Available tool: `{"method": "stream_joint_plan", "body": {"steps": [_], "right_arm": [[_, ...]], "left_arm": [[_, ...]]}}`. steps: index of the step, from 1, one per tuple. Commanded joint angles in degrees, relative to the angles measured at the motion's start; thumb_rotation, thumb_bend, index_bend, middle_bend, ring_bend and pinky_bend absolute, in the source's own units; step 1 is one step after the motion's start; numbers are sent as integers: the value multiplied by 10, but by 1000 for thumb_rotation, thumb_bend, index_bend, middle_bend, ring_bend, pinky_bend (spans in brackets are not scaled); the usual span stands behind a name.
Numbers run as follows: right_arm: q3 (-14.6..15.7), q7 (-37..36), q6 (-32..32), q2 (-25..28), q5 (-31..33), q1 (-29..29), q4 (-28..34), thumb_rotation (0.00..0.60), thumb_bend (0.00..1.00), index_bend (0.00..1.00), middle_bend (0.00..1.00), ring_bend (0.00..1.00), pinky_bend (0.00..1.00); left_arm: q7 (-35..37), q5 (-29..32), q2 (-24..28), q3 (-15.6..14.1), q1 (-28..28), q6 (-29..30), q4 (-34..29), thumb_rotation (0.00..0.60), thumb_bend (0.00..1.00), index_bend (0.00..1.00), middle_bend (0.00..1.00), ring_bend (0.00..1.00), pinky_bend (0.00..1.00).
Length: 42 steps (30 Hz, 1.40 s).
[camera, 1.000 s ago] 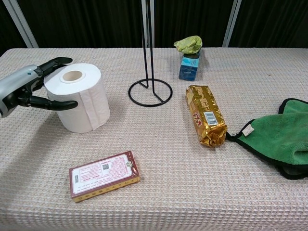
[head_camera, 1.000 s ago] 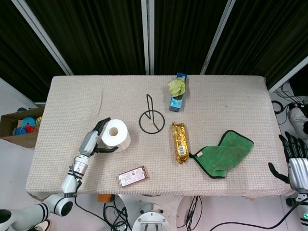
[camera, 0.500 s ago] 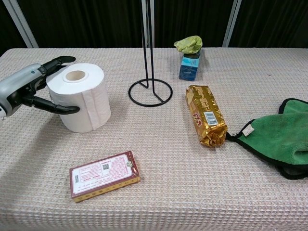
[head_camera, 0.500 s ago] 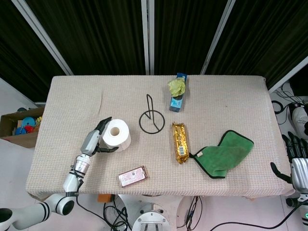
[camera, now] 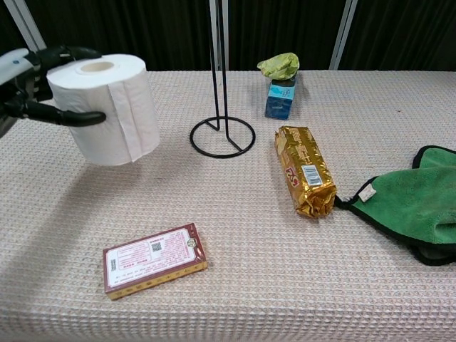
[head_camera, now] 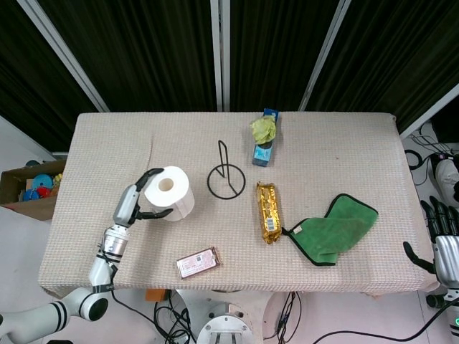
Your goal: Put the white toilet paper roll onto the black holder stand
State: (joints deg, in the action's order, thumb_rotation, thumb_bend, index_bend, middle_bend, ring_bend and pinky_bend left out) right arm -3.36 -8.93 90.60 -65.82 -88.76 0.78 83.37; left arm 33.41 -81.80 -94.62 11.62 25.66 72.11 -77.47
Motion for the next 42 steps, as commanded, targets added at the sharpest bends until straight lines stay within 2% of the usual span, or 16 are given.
{"method": "stream_joint_plan", "body": {"steps": [1,6,12,16,21,24,30,37,42], "right_arm": [[0,-1,0,0,0,0,-1,600,231,0,0,0,0],[0,-2,0,-2,-2,1,-2,600,232,0,0,0,0],[0,1,2,-1,-5,1,1,600,233,0,0,0,0],[0,4,2,-1,-5,1,4,600,233,0,0,0,0],[0,4,2,-1,-4,1,5,600,232,0,0,0,0],[-1,2,2,0,-2,0,3,600,232,0,0,0,0],[-2,-9,2,1,4,-3,-5,600,232,0,0,0,0],[-3,-21,4,0,7,-5,-15,600,233,0,0,0,0],[-3,-25,2,-3,7,-4,-20,600,232,0,0,0,0]], "left_arm": [[14,-4,60,31,-4,24,-83,600,307,242,432,304,408],[17,7,139,78,4,24,-201,600,308,264,451,322,422],[-6,45,209,141,38,-15,-307,600,308,271,457,328,427],[-39,93,215,181,79,-43,-337,600,308,271,457,328,427],[-105,173,185,218,151,-74,-323,600,309,271,457,328,427],[-150,201,156,221,192,-81,-295,600,311,271,457,328,427],[-208,224,102,210,244,-83,-233,600,317,275,461,328,427],[-230,240,78,204,264,-83,-184,600,319,277,461,329,427],[-231,244,75,197,262,-82,-177,600,319,277,462,328,426]]}}
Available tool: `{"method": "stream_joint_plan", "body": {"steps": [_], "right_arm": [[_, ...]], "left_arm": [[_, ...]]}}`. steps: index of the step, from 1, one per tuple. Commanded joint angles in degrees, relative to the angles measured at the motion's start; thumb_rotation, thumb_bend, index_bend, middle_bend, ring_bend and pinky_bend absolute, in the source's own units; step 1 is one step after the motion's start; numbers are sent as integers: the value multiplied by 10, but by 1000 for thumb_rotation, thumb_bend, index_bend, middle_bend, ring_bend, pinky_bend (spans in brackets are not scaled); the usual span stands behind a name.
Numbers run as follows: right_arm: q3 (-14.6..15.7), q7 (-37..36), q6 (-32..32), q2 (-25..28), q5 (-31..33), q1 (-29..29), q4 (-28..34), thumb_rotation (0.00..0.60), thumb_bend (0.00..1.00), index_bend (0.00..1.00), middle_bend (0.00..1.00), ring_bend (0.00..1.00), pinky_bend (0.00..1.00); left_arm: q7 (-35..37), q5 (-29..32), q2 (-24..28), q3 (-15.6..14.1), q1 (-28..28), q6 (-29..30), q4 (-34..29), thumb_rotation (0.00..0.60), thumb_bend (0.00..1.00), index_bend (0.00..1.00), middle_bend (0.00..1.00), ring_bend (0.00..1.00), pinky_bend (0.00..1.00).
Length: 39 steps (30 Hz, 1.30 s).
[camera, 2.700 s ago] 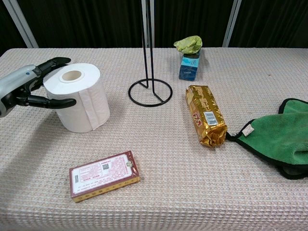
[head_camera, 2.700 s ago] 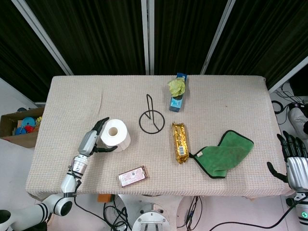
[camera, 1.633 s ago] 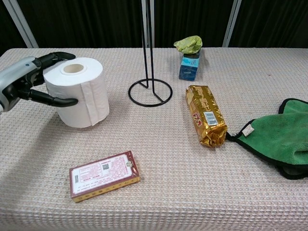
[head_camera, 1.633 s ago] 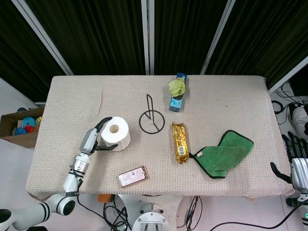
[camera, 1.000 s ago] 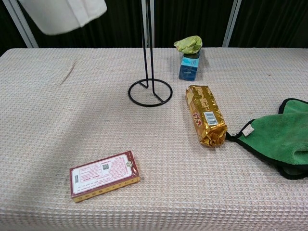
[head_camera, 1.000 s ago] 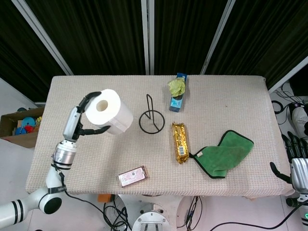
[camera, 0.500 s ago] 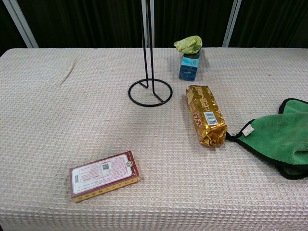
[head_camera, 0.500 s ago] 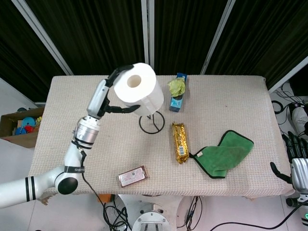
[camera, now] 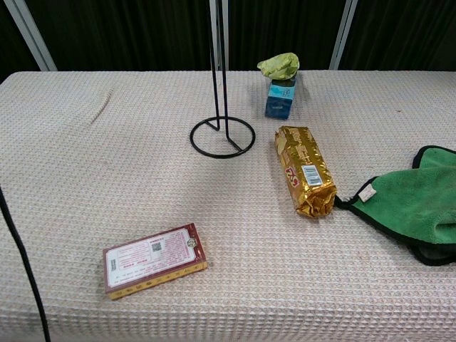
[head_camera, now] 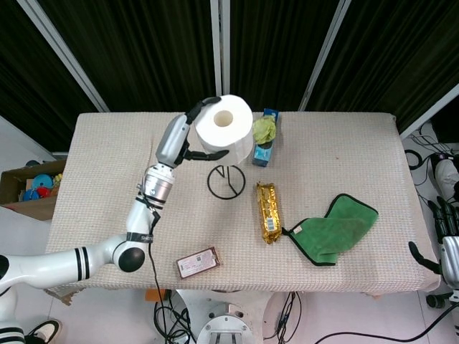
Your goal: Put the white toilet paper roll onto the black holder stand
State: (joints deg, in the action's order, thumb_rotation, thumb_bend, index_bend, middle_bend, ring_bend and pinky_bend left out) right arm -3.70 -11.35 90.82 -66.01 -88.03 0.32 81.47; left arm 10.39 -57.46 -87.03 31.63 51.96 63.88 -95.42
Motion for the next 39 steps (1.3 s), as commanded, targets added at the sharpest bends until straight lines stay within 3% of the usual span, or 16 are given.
{"method": "stream_joint_plan", "body": {"steps": [1,14,27,29,32,35,39], "right_arm": [[0,-1,-1,-1,-1,1,-1,600,232,0,0,0,0],[0,2,-1,0,0,0,1,600,232,0,0,0,0],[1,8,-6,3,2,0,3,600,232,0,0,0,0],[0,8,-6,3,2,0,4,600,232,0,0,0,0],[0,9,-7,3,2,1,4,600,232,0,0,0,0],[0,9,-8,3,2,1,4,600,232,0,0,0,0],[0,8,-10,2,4,2,3,600,233,0,0,0,0]], "left_arm": [[0,0,-2,-6,-1,-1,4,600,319,277,462,328,426],[9,-13,-14,-27,-7,-4,29,600,321,278,462,328,427],[32,-33,-58,-56,-11,-9,95,600,318,247,443,318,418],[39,-38,-62,-60,-12,-13,101,600,313,169,385,284,390],[63,-52,-68,-61,-15,-14,111,600,276,21,202,208,329],[78,-61,-74,-60,-17,-10,124,600,223,0,43,127,275],[82,-68,-72,-60,-20,-9,127,600,199,0,2,95,239]]}}
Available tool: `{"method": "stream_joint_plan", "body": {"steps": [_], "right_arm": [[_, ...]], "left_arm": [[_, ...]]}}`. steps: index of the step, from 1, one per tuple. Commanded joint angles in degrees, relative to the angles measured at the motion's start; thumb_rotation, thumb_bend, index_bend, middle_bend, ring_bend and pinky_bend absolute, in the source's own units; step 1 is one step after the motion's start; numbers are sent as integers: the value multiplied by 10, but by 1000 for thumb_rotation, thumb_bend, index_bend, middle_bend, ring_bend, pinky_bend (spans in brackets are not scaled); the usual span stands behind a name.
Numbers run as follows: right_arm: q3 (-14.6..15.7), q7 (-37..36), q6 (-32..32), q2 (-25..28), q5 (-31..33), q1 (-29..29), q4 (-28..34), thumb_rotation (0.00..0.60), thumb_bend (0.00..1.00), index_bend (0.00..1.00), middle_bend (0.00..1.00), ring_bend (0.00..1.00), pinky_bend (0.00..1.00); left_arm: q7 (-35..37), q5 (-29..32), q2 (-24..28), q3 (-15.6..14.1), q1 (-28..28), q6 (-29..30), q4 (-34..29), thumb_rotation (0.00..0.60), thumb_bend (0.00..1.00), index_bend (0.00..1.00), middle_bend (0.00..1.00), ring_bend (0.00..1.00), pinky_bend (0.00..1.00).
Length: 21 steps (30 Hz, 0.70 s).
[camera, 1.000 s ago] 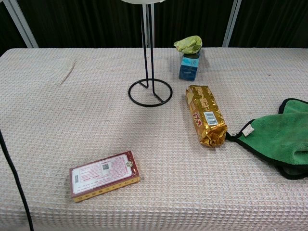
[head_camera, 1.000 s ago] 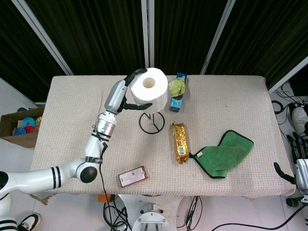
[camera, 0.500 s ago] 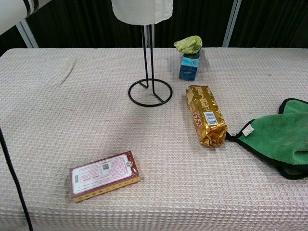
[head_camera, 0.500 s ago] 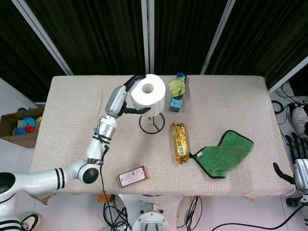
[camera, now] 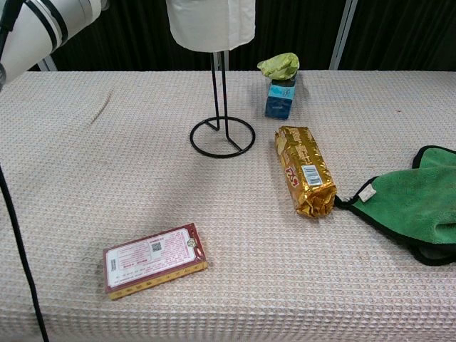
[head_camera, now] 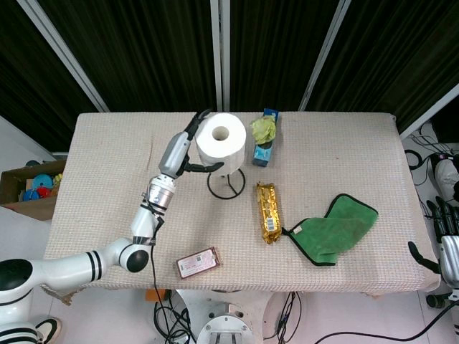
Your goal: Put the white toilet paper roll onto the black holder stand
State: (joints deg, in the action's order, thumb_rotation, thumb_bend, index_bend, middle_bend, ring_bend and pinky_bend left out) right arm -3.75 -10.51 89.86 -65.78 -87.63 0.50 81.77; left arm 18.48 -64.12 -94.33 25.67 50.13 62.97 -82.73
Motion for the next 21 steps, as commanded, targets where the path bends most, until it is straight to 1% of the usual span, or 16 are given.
{"method": "stream_joint_plan", "body": {"steps": [1,8,11,14,17,19,20,21], "right_arm": [[0,0,-1,0,0,1,0,600,233,0,0,0,0],[0,2,1,0,-2,0,2,600,233,0,0,0,0],[1,2,2,-1,-3,0,2,600,233,0,0,0,0],[2,3,2,-2,-5,1,1,600,233,0,0,0,0],[3,2,2,-4,-6,1,-1,600,232,0,0,0,0],[3,1,2,-4,-7,1,-3,600,232,0,0,0,0],[3,1,2,-5,-7,0,-4,600,232,0,0,0,0],[3,1,2,-5,-7,0,-5,600,232,0,0,0,0]], "left_arm": [[2,-3,1,0,-2,1,-1,600,194,0,0,93,233],[3,-19,9,-7,-12,7,-12,600,187,0,0,86,227],[0,-28,21,-11,-22,16,-26,600,183,0,0,79,224],[-15,-48,47,-28,-46,36,-57,600,162,0,0,67,212],[-50,-86,99,-65,-90,73,-104,600,157,0,1,60,199],[-80,-125,141,-101,-127,109,-130,600,164,0,10,60,199],[-99,-145,164,-123,-148,125,-139,588,164,2,17,60,199],[-122,-169,195,-154,-174,141,-151,563,163,8,22,60,199]]}}
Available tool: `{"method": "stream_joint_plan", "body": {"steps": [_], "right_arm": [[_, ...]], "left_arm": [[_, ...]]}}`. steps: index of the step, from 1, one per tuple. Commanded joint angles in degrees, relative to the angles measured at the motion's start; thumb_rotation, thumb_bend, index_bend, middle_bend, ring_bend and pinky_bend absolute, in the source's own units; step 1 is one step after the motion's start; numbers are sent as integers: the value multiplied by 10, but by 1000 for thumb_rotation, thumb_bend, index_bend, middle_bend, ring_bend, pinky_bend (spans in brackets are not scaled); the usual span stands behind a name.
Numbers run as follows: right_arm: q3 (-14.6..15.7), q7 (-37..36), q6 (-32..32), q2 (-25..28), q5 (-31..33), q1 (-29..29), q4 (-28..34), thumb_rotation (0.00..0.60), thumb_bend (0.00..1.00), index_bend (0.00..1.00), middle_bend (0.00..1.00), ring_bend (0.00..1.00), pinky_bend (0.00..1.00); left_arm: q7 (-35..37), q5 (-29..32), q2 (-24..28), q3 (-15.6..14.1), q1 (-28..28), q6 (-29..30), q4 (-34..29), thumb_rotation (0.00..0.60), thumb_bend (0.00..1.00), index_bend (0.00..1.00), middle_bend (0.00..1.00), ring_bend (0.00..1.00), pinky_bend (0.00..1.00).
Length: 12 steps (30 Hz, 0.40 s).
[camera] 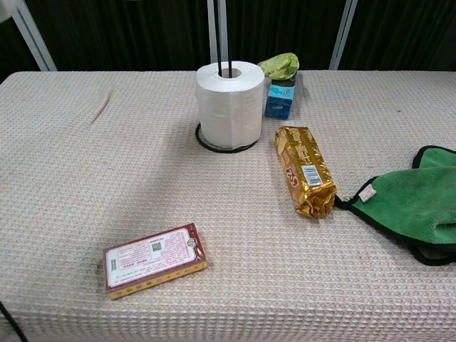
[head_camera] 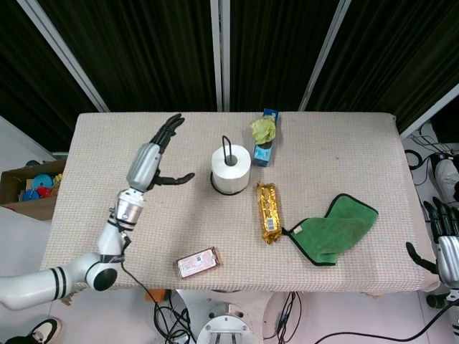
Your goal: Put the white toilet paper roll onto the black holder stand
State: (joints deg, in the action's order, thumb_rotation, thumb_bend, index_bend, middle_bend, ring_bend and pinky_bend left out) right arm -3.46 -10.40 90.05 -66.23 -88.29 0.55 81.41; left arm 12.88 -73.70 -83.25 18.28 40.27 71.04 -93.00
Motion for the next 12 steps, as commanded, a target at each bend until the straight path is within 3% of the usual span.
{"method": "stream_joint_plan", "body": {"steps": [1,3,6,8,12], "right_arm": [[0,0,-1,-1,0,0,-3,600,232,0,0,0,0],[2,2,-5,-3,1,1,-7,600,231,0,0,0,0],[4,7,-14,-8,1,4,-12,600,230,0,0,0,0],[6,19,-17,-13,-1,6,-14,600,227,0,0,0,0],[9,39,-21,-15,-4,9,-5,600,223,0,0,0,0]], "left_arm": [[-88,-90,110,-105,-94,69,-56,532,162,17,25,61,201],[-162,-119,171,-166,-136,79,-70,494,158,29,30,65,211],[-262,-151,210,-222,-196,124,-64,432,121,59,44,66,224],[-271,-155,215,-246,-235,153,-60,382,100,82,45,61,213],[-239,-151,218,-268,-286,185,-47,271,94,84,45,60,209]]}}
